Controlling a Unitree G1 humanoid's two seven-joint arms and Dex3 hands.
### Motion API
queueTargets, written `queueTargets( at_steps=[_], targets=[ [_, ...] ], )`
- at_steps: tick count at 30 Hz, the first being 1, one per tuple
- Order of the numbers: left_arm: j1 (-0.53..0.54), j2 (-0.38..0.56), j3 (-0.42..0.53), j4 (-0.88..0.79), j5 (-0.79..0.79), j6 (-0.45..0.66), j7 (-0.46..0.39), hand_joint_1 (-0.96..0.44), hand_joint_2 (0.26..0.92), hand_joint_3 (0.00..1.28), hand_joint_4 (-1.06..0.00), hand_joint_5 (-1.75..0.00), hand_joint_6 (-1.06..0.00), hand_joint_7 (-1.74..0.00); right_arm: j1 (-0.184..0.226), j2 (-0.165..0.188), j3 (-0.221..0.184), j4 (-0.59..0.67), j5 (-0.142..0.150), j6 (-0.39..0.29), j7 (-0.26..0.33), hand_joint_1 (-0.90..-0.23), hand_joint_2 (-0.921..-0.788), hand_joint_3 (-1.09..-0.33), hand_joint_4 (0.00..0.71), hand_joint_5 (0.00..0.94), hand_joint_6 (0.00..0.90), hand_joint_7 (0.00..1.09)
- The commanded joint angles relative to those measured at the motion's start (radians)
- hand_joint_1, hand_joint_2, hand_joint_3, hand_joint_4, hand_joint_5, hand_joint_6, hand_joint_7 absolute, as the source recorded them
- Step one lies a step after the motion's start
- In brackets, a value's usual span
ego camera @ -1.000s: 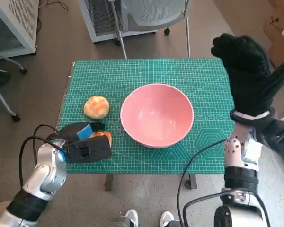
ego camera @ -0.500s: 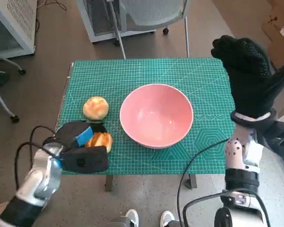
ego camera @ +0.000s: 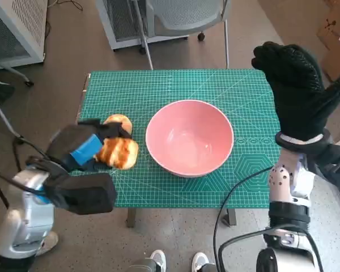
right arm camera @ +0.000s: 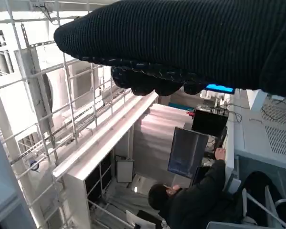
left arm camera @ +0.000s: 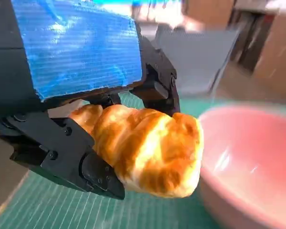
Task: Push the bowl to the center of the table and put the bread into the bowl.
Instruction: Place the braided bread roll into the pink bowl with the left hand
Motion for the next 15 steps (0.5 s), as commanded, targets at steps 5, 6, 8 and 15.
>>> queueTargets(
  at_steps=[5,6,8,15],
  targets=[
    [-0.191,-0.055,-0.025,-0.014,0.010,-0.042,0.017,0.00,0.903,0.01,-0.83,-0.97,-0.70,-1.12,0.017,-0.004,-0.005,0.022,0.011,0.008,0.018,-0.649,-0.921,-0.754,0.292,0.001,0.378,0.00],
    [-0.210,-0.064,-0.034,-0.005,0.017,-0.045,0.019,0.00,0.901,0.00,-0.84,-0.97,-0.70,-1.12,0.016,-0.004,-0.006,0.024,0.011,0.007,0.019,-0.649,-0.921,-0.755,0.292,0.000,0.378,0.00],
    [-0.266,-0.093,-0.068,0.021,0.040,-0.047,0.024,0.00,0.899,0.00,-0.84,-0.96,-0.71,-1.11,0.017,-0.005,-0.006,0.024,0.012,0.007,0.021,-0.648,-0.921,-0.757,0.292,0.000,0.378,0.00],
    [-0.429,-0.180,-0.166,0.167,0.060,-0.104,0.022,0.00,0.898,0.00,-0.84,-0.97,-0.72,-1.09,0.024,-0.011,-0.005,0.009,0.011,0.010,0.018,-0.646,-0.921,-0.762,0.292,0.000,0.378,0.00]
  ],
)
